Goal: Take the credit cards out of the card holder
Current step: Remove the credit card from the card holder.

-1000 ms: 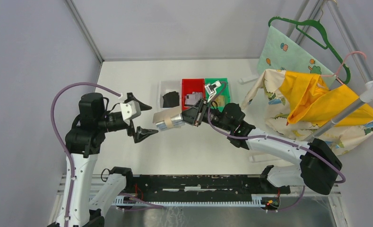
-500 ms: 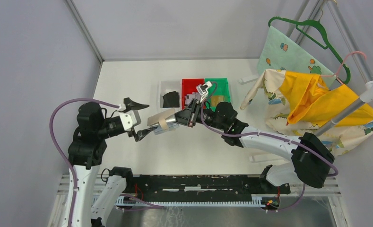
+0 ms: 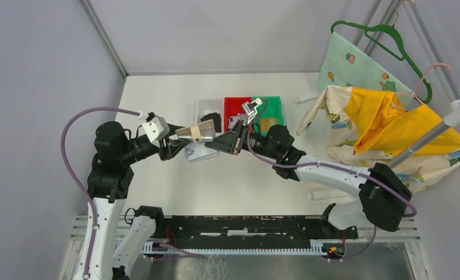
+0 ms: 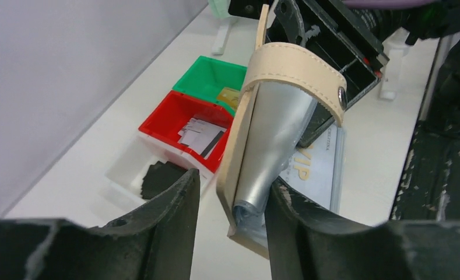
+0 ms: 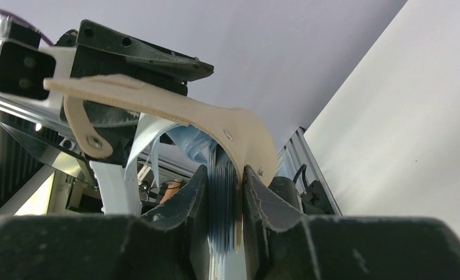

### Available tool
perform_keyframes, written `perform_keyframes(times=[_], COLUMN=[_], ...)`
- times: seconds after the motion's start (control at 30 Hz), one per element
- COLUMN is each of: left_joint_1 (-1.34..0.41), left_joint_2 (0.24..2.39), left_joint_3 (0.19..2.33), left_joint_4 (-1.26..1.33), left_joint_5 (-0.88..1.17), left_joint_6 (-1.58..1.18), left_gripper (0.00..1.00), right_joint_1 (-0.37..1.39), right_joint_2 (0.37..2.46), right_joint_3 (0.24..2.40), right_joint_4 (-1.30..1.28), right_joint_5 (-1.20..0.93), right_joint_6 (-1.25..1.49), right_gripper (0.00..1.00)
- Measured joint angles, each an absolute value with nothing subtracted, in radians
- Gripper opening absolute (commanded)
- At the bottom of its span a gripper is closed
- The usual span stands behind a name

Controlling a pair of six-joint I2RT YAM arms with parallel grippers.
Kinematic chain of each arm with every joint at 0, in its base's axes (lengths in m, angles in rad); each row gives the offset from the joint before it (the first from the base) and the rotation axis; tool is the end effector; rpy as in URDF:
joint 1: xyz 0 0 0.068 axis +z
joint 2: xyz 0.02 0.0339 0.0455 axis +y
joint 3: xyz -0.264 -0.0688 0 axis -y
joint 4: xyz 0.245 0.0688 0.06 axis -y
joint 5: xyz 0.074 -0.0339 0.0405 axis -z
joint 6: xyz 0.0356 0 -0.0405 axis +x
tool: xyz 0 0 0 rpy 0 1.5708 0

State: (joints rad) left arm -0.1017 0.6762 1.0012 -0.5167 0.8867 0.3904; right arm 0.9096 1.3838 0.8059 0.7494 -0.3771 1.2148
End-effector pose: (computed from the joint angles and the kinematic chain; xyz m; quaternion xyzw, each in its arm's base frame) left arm 0.1184 -0.0398 0.3954 0.4344 0.6095 -0.2449 0.6163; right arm 0.1827 0.2562 0.3076 -0.0456 0.6470 0.7152 0.2605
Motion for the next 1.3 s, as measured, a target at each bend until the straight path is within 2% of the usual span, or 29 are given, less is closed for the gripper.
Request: perform_keyframes(times=[0.1,0.23,0.33,0.47,0.77,0.97,1.17,1.3], left_joint_1=[-0.102,-0.102,-0.099,-0.099,-0.100,-0.101,-0.101,-0.101], left_joint_2=[0.718,0.761,0.779,0.806,0.843,0.855,0.885,0.890], left_joint_3=[1.016,1.022,1.028,1.050,1.086,1.091,1.110,1.124], left_joint_4=[-0.492,-0.463,-0.442,-0.437,-0.431,-0.419,-0.413,-0.409], left_joint_5=[0.907,0.953,0.976,1.006,1.074,1.107,1.133,1.149], left_joint_6=[0.278,0.136,0.039,-0.055,-0.204,-0.277,-0.353,-0.381], left_gripper=[0.29,0.09,0.02,0.02,0.02,0.02,0.02,0.02], right_joint_1=[0.909,0.904,0.900,0.903,0.904,0.904,0.908,0.908], right_joint_2=[1.385,1.385,1.386,1.385,1.383,1.375,1.328,1.289], right_joint_3=[0.806,0.805,0.804,0.795,0.768,0.740,0.697,0.697], right_joint_4=[0.768,0.785,0.807,0.870,0.958,1.002,1.005,0.978], right_joint_5=[-0.380,-0.380,-0.387,-0.412,-0.437,-0.466,-0.489,-0.494], right_joint_6=[1.217,1.217,1.217,1.201,1.161,1.114,1.005,0.891], right_gripper=[0.15,0.30,0.50,0.63,0.58,0.62,0.72,0.70])
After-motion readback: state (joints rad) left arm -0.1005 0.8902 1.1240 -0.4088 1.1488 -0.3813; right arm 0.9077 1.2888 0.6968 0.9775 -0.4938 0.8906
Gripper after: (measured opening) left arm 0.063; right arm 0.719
